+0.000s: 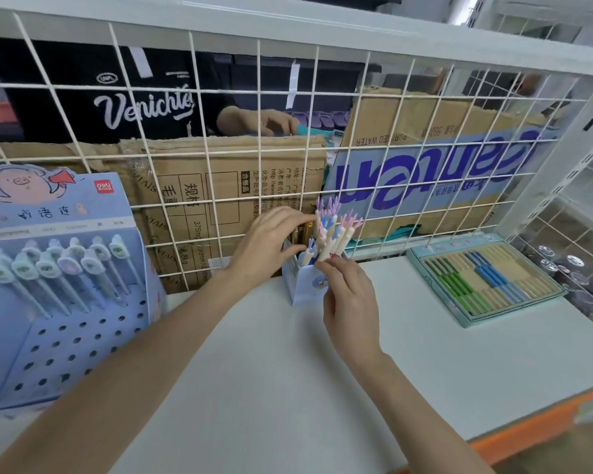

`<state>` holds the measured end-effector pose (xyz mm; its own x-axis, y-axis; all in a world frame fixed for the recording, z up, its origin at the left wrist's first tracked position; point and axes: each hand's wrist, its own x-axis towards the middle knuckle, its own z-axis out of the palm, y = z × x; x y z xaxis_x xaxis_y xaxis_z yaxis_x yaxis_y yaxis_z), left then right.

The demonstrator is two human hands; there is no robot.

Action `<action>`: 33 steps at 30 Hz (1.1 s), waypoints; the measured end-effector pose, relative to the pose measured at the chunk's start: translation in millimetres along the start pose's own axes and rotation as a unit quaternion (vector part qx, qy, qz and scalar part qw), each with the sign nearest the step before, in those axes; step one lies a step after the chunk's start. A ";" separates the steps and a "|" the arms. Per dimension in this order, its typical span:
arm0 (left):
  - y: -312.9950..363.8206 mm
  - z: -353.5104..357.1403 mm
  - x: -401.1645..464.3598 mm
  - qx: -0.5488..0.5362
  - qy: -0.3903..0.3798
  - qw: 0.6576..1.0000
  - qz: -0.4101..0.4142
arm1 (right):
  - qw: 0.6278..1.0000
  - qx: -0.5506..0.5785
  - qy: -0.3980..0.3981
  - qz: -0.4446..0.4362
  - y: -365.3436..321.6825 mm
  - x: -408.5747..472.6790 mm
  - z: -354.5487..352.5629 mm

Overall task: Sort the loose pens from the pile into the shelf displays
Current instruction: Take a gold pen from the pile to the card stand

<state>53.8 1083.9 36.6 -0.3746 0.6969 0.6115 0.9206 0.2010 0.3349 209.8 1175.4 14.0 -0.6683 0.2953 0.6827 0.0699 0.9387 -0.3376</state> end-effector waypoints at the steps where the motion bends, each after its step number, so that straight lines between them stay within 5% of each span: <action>1: -2.1 -0.5 0.3 0.005 0.003 1.000 0.006 | 1.000 -0.002 -0.002 0.001 0.8 -0.9 0.7; 10: 1.7 -8.0 -7.8 0.066 -0.011 0.998 0.008 | 1.000 0.006 0.007 0.003 -3.3 -5.2 1.8; 25: 56.6 -71.2 -116.0 0.085 0.031 0.990 -0.111 | 0.986 -0.001 -0.162 0.029 -42.0 -30.9 -16.8; 33: 116.4 -134.3 -248.2 0.248 -0.018 0.933 -0.262 | 0.965 0.026 -0.249 -0.073 -139.5 -98.0 -20.4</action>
<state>239.1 841.8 20.0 -0.7915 0.4348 0.4294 0.5536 0.8077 0.2026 280.7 1019.2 7.3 -0.9421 0.0263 0.3343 -0.0804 0.9501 -0.3014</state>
